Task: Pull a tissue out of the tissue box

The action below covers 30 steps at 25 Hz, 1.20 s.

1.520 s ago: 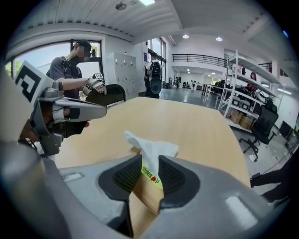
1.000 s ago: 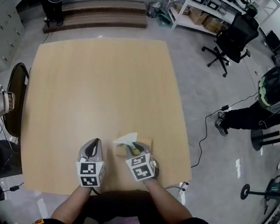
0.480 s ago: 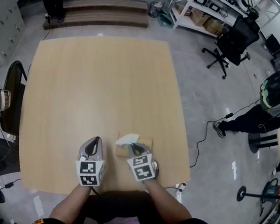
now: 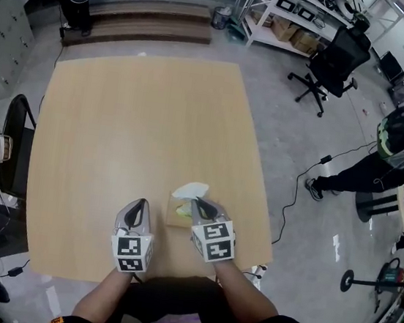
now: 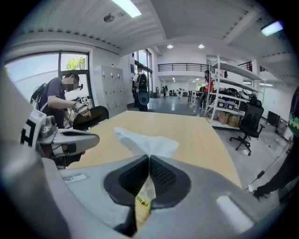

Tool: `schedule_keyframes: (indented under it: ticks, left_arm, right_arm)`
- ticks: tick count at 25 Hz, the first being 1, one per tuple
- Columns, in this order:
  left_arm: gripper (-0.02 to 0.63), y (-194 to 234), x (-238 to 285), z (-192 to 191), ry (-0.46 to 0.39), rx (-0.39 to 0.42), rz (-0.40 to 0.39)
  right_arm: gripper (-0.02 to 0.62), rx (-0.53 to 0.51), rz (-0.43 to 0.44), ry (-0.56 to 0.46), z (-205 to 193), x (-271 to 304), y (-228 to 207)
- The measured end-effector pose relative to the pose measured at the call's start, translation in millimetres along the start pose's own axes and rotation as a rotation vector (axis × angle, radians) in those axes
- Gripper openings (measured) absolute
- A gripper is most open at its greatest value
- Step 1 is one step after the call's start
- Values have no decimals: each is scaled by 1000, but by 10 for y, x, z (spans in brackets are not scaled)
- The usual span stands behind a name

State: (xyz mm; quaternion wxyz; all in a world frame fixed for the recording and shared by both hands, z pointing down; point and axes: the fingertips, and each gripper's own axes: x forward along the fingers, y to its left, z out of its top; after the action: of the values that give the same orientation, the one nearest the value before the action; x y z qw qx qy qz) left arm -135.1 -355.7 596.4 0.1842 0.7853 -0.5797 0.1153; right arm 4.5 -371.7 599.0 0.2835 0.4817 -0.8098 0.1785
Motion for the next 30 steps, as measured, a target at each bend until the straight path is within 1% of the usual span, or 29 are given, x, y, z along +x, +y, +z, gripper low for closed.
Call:
schedule_keyframes:
  ticks: [5,8,11,15,20,25,30]
  left_arm:
    - [18,-20,-32,61,-20,7,1]
    - [18,-21,-58,49,-39,21,-18]
    - [18,-48,-116,88,-54,16,-44]
    - [18,-79,-204,107,-58,0,-89]
    - [18,-21,-327,127,-51,-11,-138]
    - [18,79,-350,-58,-18,-21,-170]
    - [18,152,-418,-189,-1,-28,-158]
  right_arm:
    - [-2,19,-28,-116,385,-179,-36]
    - [-2,23,-39,-171,566,-301,5]
    - [-2,16,-49,-216,681,-413,75]
    - [-2,23,-55,-261,722,-516,210]
    - [-2,56,-65,-265,668,-580,443]
    - [-2,80,-83,-236,435,-516,612]
    - [-2,73,-76,-211,257,-558,748]
